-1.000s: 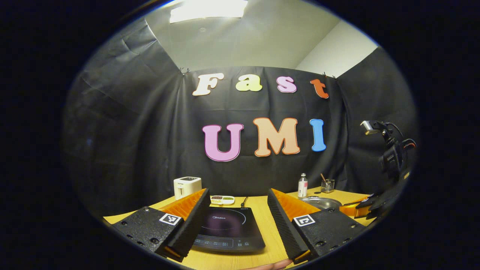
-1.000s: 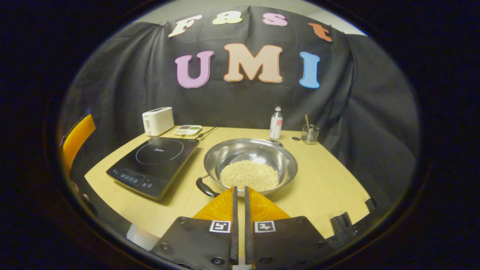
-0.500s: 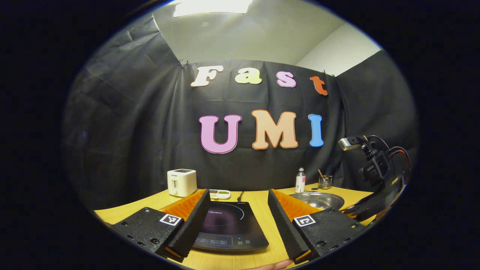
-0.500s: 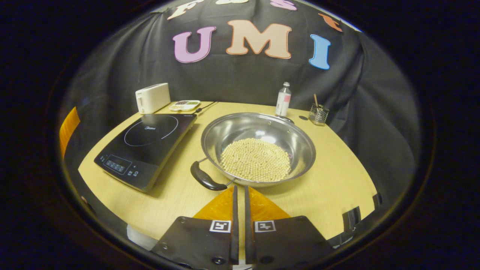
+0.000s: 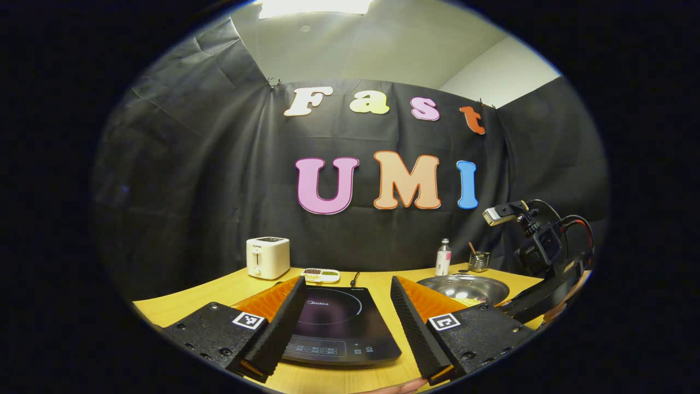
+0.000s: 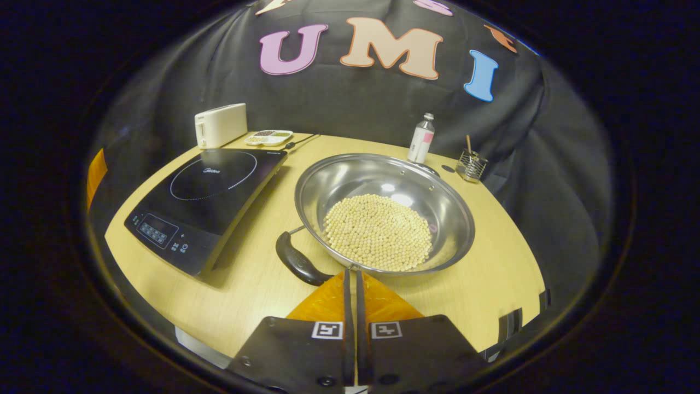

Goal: First push the handle of the pot to place it horizontally, then grasp the pot with both hands and set it on the induction cooktop.

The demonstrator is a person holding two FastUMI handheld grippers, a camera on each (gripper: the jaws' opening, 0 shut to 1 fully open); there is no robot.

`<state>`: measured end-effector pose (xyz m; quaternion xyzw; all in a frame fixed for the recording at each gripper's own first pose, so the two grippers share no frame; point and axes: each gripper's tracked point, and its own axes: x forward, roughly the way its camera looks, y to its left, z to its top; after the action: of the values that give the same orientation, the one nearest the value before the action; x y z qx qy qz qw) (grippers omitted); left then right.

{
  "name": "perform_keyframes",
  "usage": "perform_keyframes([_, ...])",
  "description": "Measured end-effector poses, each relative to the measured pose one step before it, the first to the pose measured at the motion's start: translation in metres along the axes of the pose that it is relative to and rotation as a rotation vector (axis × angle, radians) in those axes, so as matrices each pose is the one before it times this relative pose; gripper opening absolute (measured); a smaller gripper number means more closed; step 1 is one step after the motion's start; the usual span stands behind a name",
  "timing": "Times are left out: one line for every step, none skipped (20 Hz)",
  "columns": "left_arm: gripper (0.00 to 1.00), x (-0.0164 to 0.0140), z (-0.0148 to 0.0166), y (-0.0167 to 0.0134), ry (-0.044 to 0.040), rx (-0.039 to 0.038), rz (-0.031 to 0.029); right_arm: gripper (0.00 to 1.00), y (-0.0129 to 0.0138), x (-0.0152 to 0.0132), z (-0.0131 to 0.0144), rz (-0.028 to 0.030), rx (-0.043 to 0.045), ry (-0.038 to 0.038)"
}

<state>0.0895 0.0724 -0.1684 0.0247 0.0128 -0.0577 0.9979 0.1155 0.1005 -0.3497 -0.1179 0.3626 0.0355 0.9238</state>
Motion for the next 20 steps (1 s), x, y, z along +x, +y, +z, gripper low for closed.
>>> perform_keyframes([0.93, 0.002, -0.00182, 0.00705, 0.00481, 0.00473, 0.01401, 0.02, 0.00324, -0.00066, 0.0014, -0.0001, -0.00663, -0.00276])
perform_keyframes([0.93, 0.00168, -0.00305, 0.00787, 0.00701, 0.00416, 0.01698, 0.03, 0.0034, 0.0015, 0.00018, 0.00252, -0.00436, -0.00163])
perform_keyframes([0.94, 0.0012, -0.00341, 0.00591, 0.00837, 0.00403, 0.01253, 0.03, 0.0032, 0.00169, 0.00045, 0.00333, -0.00228, 0.00174])
perform_keyframes([0.93, 0.00088, -0.00283, 0.00302, 0.00822, 0.00152, 0.00938, 0.0, 0.0033, 0.0013, -0.00209, 0.00431, 0.00107, 0.00536])
perform_keyframes([0.98, 0.00035, -0.00136, 0.001, 0.00424, 0.00001, 0.00362, 0.0, 0.00408, 0.00137, 0.0003, 0.00739, 0.00588, 0.00344])
perform_keyframes([0.94, -0.00016, 0.00148, 0.00023, -0.00171, 0.00056, 0.0016, 0.03, 0.00394, 0.00183, 0.00205, 0.00981, 0.00762, -0.00236])
perform_keyframes([0.94, -0.00033, 0.00338, -0.00072, -0.00904, 0.00216, -0.00075, 0.0, 0.00401, 0.00195, 0.0022, 0.00844, 0.00661, -0.00301])
perform_keyframes([0.94, -0.00129, 0.0033, -0.0023, -0.01058, 0.00008, -0.00747, 0.02, 0.00386, 0.00104, 0.00225, 0.00596, 0.00442, -0.00312])
perform_keyframes([0.94, -0.0003, 0.00186, -0.00284, -0.00677, -0.00163, -0.0083, 0.03, 0.00358, 0.00211, 0.00257, 0.00319, 0.00159, -0.00167])
perform_keyframes([0.98, -0.00049, -0.0009, -0.00078, -0.00251, -0.0033, -0.00462, 0.03, 0.00324, 0.00293, 0.00126, 0.00274, -0.00011, -0.00288])
perform_keyframes([0.94, -0.00009, -0.00098, -0.00067, 0.00423, -0.00187, -0.00083, 0.0, 0.00263, 0.00191, 0.00253, 0.00216, 0.00233, -0.00343])
perform_keyframes([0.89, -0.00034, -0.00142, 0.00123, 0.00553, 0.00071, 0.00345, 0.03, 0.0038, 0.00205, 0.00114, 0.00265, 0.00678, -0.00243])
perform_keyframes([0.93, 0.00008, 0.00039, 0.00112, 0.00012, 0.00002, 0.00041, 0.02, 0.0037, 0.00246, 0.0005, 0.00573, 0.0098, 0.00088])
perform_keyframes([0.94, 0.0005, 0.00106, -0.00082, -0.00305, -0.00033, 0.00013, 0.02, 0.00278, 0.00294, 0.00053, 0.002, 0.00534, -0.00037])
perform_keyframes([0.98, 0.00016, 0.00057, 0.00095, 0.00068, 0.00236, 0.00234, 0.03, 0.00179, 0.00199, 0.00281, 0.00005, 0.00908, -0.00297])
perform_keyframes([0.89, -0.00003, -0.00134, 0.00198, 0.00065, 0.00208, 0.00307, 0.03, 0.00265, 0.00269, 0.00094, 0.00337, 0.01359, -0.00056])
perform_keyframes([0.89, 0.00021, 0.00052, 0.00081, -0.00133, 0.00093, 0.00079, 0.02, 0.00299, 0.00248, 0.00233, 0.00577, 0.01429, -0.00049])
perform_keyframes([0.89, 0.0001, 0.00042, -0.00036, -0.00055, -0.00047, 0.00065, 0.02, 0.00251, 0.0033, 0.00125, 0.0059, 0.01577, -0.00262])
perform_keyframes([0.93, 0.00038, 0.00025, -0.00006, 0.00045, -0.00078, -0.00065, 0.02, 0.0026, 0.00321, 0.00178, 0.00388, 0.01642, -0.0026])
perform_keyframes([0.93, -0.0008, -0.0007, -0.00123, -0.0009, -0.003, -0.00295, 0.02, 0.00119, 0.00295, 0.00149, -0.00224, 0.01131, -0.00419])
